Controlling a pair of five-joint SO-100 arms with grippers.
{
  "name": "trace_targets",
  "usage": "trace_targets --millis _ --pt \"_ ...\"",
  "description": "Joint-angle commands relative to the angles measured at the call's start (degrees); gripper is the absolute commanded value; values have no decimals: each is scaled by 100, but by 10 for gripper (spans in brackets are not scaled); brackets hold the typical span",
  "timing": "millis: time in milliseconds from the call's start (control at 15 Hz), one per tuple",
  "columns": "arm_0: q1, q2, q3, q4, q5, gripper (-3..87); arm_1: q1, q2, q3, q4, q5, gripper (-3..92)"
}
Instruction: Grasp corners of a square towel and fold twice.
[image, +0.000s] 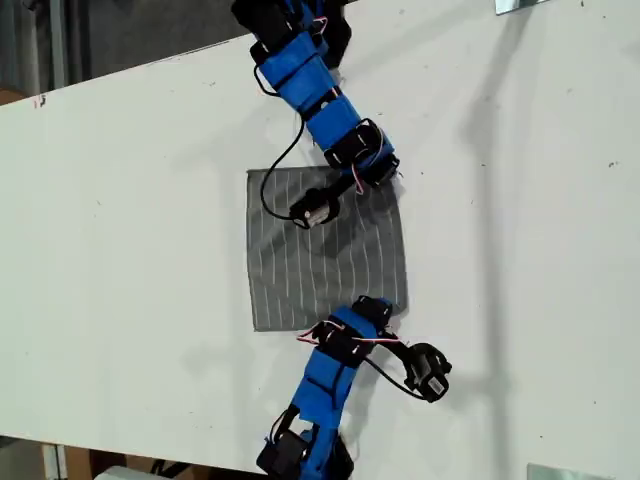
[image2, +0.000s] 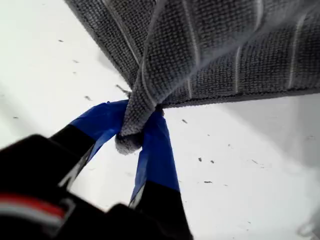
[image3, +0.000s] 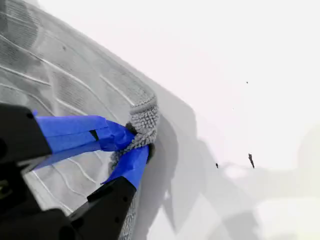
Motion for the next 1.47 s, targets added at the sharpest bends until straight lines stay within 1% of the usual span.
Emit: trace_targets --millis 0,133,267,400,467,533,667,933,1067,1267,1400 --pt "79 325 -642 220 466 -2 -26 343 -800 642 0 -1" --pt "18 721 -606 413 686 -2 123 800 -800 809 -79 -1" --pt "-114 1160 -510 729 756 -2 413 1257 -756 923 -334 -1" --pt "-378 1775 -422 1107 905 -2 879 1837 -624 967 -703 -1" --pt "-589 2101 -422 1239 1178 -2 1222 2145 -563 967 -976 -1" --pt "-896 2364 -352 1468 1310 -2 1652 2399 -563 1055 -1230 -1" --pt "-1608 2786 185 1494 1679 -2 2514 2760 -519 1107 -1723 -1" --pt "-3472 2892 352 1564 2531 -2 4245 2839 -536 1046 -2531 -1" --pt "-4210 2812 387 1564 2856 -2 5027 2663 -554 976 -2883 -1" --pt "-5221 2839 264 1696 3182 -2 5897 2347 -888 967 -3217 -1" --pt "-5643 2628 378 1696 3305 -2 6091 1978 -1028 949 -3331 -1"
